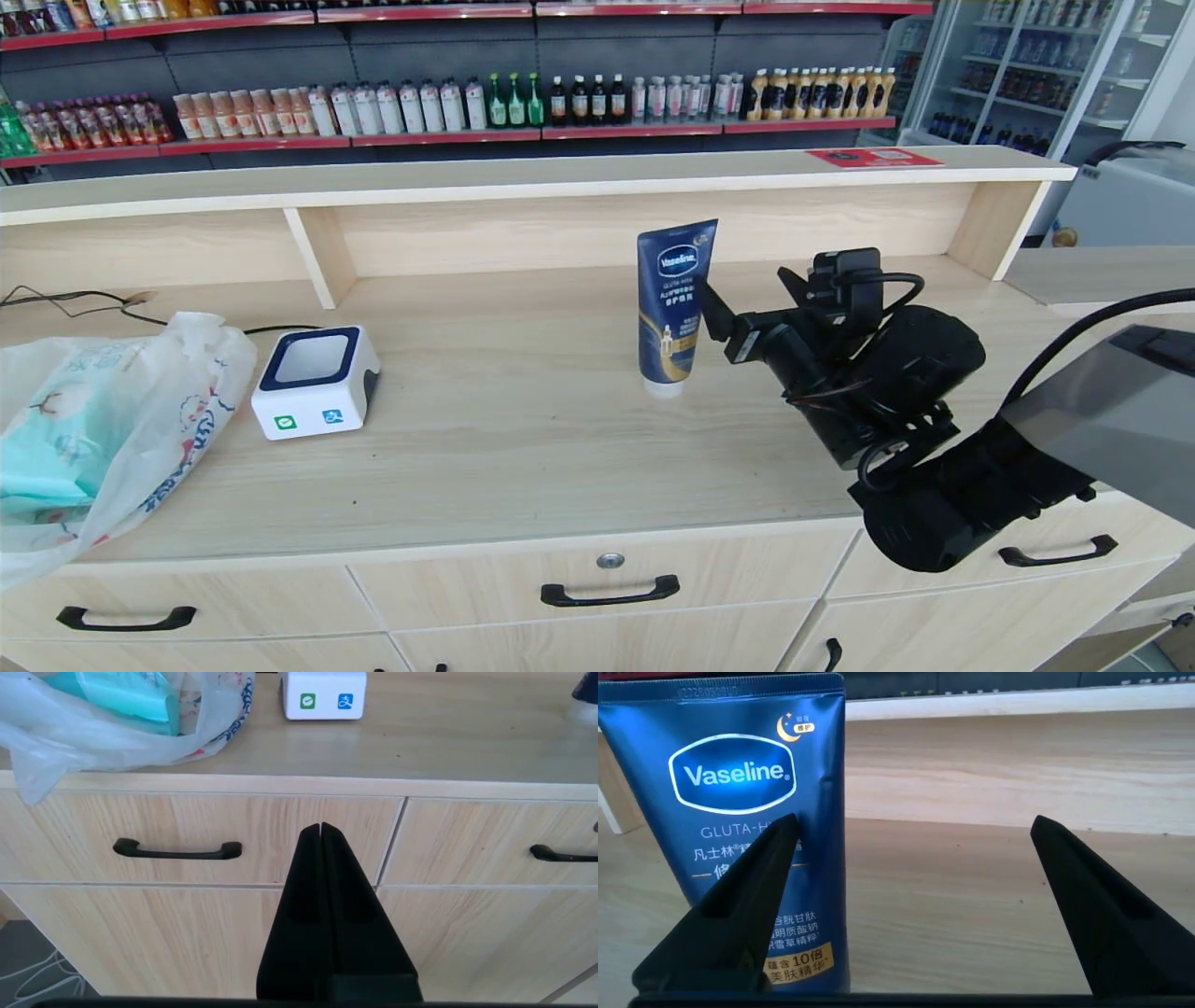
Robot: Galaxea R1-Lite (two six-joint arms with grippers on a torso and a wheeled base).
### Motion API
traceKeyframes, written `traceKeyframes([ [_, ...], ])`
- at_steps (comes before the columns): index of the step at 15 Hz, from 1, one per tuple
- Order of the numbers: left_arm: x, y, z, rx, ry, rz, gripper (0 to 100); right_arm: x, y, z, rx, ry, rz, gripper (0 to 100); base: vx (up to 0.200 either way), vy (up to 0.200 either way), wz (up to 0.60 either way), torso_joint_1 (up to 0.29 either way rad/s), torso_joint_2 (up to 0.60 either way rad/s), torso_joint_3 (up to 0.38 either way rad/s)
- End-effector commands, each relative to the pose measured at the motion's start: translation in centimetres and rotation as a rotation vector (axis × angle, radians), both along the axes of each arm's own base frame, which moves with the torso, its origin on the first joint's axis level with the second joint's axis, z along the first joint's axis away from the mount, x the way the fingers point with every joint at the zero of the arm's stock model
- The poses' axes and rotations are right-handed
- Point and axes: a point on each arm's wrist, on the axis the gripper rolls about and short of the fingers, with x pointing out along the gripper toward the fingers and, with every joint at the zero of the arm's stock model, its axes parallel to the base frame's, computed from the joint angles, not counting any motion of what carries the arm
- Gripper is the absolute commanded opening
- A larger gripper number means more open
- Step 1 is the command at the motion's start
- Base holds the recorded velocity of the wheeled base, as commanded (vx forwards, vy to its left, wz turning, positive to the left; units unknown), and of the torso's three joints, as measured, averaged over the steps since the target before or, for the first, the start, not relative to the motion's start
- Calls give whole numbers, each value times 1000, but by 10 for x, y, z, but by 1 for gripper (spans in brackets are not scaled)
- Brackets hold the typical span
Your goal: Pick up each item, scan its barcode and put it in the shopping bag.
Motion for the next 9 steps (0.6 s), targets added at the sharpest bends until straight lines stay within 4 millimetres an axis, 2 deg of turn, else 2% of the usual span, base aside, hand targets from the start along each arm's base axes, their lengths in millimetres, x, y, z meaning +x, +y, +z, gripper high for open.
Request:
traceKeyframes([
  [1, 0, 0, 0, 0, 1, 0, 0, 2, -1, -3, -4, 6, -4, 100, 0, 0, 0, 0, 0, 0],
  [9, 0, 0, 0, -6, 2, 0, 0, 7, -6, -10, -10, 21, -20, 100, 0, 0, 0, 0, 0, 0],
])
